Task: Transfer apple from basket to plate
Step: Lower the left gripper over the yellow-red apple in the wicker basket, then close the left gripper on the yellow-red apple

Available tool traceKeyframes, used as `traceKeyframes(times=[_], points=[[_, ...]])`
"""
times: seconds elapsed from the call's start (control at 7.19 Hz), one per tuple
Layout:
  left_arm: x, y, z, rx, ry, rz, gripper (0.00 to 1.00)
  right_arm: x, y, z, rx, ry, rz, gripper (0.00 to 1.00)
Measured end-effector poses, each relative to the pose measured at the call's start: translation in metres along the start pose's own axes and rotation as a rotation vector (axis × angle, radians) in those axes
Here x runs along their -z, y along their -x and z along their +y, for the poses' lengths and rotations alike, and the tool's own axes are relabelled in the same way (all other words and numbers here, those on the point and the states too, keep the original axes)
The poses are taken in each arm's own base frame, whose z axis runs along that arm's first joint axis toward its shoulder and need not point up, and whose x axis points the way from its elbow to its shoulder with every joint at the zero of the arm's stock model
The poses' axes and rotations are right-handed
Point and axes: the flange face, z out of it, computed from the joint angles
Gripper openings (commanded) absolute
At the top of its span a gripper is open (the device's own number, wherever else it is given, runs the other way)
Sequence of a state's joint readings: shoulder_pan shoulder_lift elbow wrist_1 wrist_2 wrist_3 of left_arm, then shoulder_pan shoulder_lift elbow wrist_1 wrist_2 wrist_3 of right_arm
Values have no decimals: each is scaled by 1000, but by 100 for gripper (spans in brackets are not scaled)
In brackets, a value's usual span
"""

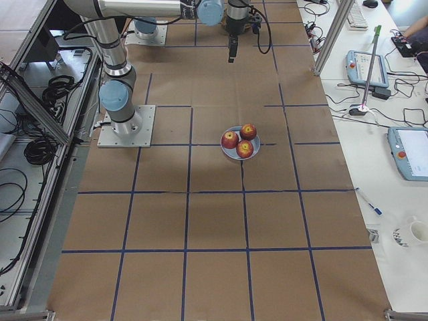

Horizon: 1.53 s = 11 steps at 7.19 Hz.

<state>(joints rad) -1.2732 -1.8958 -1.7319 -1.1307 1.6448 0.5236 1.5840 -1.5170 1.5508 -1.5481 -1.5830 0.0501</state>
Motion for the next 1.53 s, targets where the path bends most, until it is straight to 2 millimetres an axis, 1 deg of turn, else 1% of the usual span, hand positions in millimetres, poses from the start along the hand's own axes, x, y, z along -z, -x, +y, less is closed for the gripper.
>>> traceKeyframes(times=[0.14,0.28,0.56,0.7,0.83,0.97,1.11,1.25,1.39,1.53], points=[[-23,3,-8,-6,9,4,98,0,0,0,0,0,0,100],[-40,5,-13,-12,20,11,98,0,0,0,0,0,0,100],[-66,1,-12,-16,53,31,98,-1,0,0,1,1,0,100],[-75,0,-11,-16,64,35,86,-1,0,0,2,1,0,100],[-82,1,-13,-17,67,34,59,-1,0,0,2,1,0,100],[-86,2,-15,-19,69,33,42,-1,0,0,2,1,0,100],[-87,3,-16,-19,68,30,40,-1,0,0,2,1,1,100],[-83,4,-18,-19,61,26,39,-1,0,0,2,1,0,100],[-69,3,-22,-19,39,11,39,-1,0,0,2,0,0,100],[-40,-2,-30,-11,4,-10,39,-1,0,0,2,1,0,100]])
